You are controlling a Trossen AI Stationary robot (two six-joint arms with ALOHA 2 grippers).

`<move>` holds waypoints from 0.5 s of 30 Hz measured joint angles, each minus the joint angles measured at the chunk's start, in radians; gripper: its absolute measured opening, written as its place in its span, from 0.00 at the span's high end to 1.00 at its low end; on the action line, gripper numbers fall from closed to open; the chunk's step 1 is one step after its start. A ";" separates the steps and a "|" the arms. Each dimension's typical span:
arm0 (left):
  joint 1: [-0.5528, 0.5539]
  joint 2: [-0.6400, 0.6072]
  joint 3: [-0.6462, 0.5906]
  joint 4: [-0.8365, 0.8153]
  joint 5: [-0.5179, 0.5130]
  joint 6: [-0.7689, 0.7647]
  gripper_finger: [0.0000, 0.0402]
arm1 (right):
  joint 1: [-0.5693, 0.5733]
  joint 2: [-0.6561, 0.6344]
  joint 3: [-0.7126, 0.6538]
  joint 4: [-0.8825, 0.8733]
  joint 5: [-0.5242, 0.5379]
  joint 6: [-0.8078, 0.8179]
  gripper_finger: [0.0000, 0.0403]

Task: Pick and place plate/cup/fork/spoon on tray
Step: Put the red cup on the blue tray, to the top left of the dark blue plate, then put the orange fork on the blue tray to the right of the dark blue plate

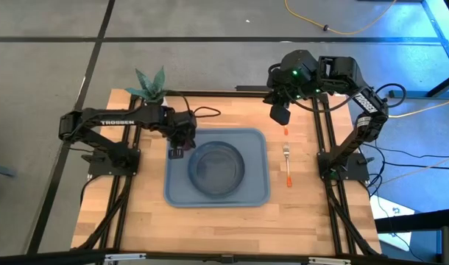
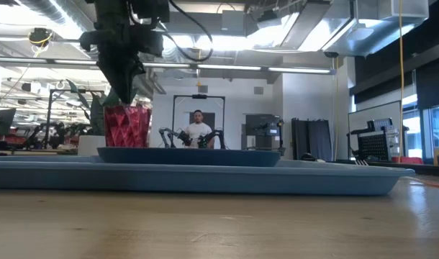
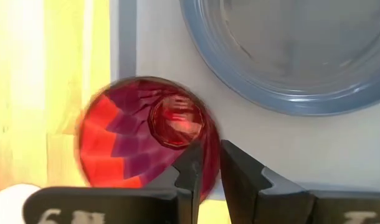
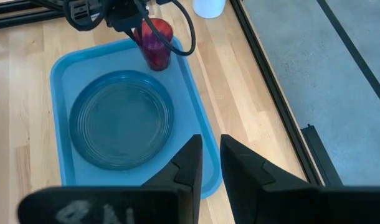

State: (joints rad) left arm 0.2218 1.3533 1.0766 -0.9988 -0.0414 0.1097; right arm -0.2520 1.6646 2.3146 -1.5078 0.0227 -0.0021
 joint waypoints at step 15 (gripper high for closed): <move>0.012 -0.056 0.022 -0.005 -0.009 -0.004 0.88 | -0.019 0.000 -0.006 -0.062 0.009 0.052 0.85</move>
State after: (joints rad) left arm 0.2336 1.2970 1.0985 -1.0037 -0.0504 0.1055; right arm -0.2707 1.6643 2.3082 -1.5695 0.0315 0.0495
